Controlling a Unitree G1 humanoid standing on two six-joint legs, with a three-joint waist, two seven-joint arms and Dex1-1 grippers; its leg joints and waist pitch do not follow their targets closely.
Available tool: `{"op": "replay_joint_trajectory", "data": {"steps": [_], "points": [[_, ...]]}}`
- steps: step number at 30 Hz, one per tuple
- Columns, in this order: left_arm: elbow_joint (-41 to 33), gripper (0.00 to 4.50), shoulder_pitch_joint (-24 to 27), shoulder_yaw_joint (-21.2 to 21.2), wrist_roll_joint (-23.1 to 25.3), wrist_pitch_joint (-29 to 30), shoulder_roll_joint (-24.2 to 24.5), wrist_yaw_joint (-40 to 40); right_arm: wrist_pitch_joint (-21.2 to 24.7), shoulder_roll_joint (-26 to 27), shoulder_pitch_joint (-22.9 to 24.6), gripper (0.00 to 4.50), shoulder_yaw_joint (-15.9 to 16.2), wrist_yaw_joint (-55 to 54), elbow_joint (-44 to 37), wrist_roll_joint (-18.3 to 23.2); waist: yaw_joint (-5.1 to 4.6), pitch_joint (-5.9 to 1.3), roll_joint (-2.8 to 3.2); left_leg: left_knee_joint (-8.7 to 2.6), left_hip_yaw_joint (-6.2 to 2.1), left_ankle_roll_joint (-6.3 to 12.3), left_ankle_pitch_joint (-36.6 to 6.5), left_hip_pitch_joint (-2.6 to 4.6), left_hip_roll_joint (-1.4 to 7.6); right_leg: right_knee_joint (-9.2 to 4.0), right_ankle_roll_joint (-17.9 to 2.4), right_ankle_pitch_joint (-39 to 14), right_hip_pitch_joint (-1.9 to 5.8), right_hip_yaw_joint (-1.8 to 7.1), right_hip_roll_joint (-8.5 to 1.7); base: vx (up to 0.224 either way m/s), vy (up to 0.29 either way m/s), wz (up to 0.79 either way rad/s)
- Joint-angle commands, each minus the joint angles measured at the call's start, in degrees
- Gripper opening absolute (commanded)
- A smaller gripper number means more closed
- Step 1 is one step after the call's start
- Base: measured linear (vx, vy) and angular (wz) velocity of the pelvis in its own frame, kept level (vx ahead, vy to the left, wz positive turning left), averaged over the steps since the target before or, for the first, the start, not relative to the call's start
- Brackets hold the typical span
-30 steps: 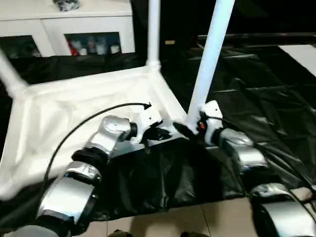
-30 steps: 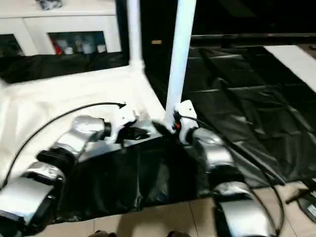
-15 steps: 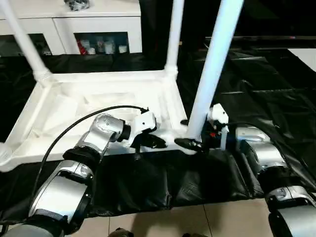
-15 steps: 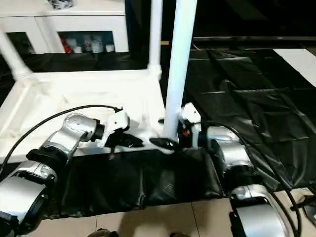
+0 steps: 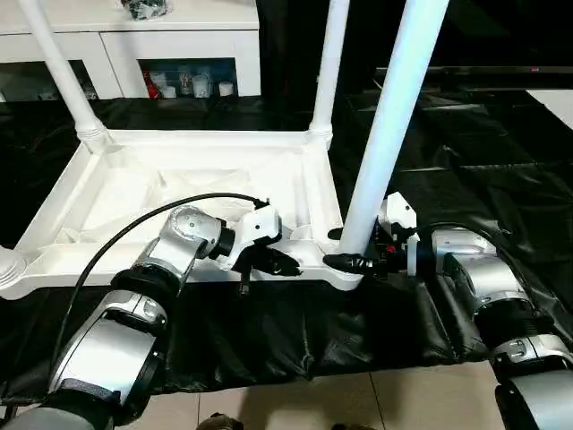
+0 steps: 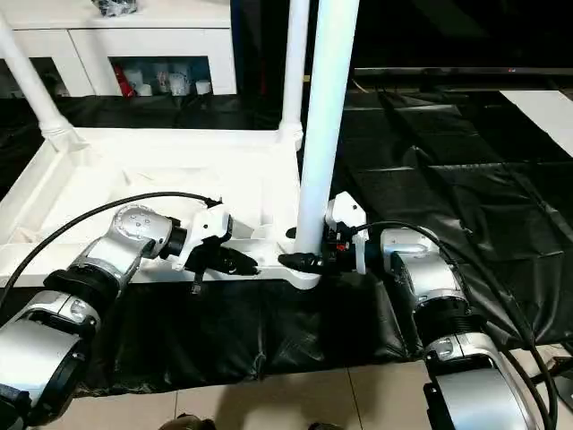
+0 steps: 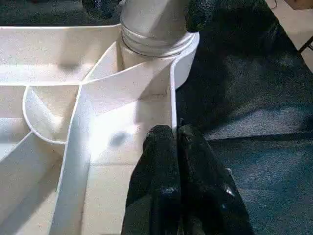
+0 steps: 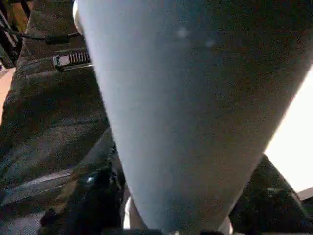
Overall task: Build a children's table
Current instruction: Rotate leg to tighten
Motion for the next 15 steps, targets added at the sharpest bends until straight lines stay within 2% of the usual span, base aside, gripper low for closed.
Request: {"op": "replay_joint_trajectory", "data": {"steps": [1,5,13,14,15], "points": [[-0.4,0.0,-1.5,-0.1,-0.5,-1.1,-0.3,0.5,0.3,0.5,0.5,2.37,2.6,2.7,1.2,-1.6,-0.11,-4.32,-0.53,-3.84,-0.89,4.03,-12.2,1.6,2.64,-3.08,-13.8,-13.8,2.73,2.0,-3.17,0.0,0.0,0.0],[-0.4,0.0,-1.5,-0.1,-0.4,-1.1,-0.3,0.4,0.2,0.5,0.6,2.09,2.9,2.6,1.6,-1.6,-0.07,-4.3,-0.5,-3.89,-0.92,3.82,-12.6,1.64,2.65,-3.11,-13.8,-14.1,2.73,1.98,-3.13,0.0,0.0,0.0],[-0.7,0.0,-1.2,0.0,-0.7,-0.4,-0.1,-0.3,1.0,1.4,1.7,1.96,2.8,1.6,1.6,-1.3,-0.03,-4.32,-0.62,-3.85,-0.93,4.0,-12.2,1.59,2.63,-3.05,-13.9,-13.8,2.82,1.97,-3.18,0.0,0.0,0.0],[-0.7,0.0,-1.2,0.0,-0.6,0.2,-0.2,0.4,1.3,1.9,1.9,1.96,2.5,0.6,1.6,-1.2,-0.04,-4.31,-0.56,-3.88,-0.93,3.99,-12.2,1.59,2.66,-3.0,-13.8,-13.9,2.76,1.99,-3.17,0.0,0.0,0.0],[-0.6,0.0,-1.3,0.3,-0.5,1.5,-0.7,2.2,0.7,3.1,2.4,1.96,1.9,-3.1,1.9,-1.6,-0.07,-4.23,-0.75,-3.94,-0.93,3.83,-12.4,1.64,2.7,-3.06,-13.7,-14.3,2.7,1.98,-3.18,0.0,0.0,0.0]]}}
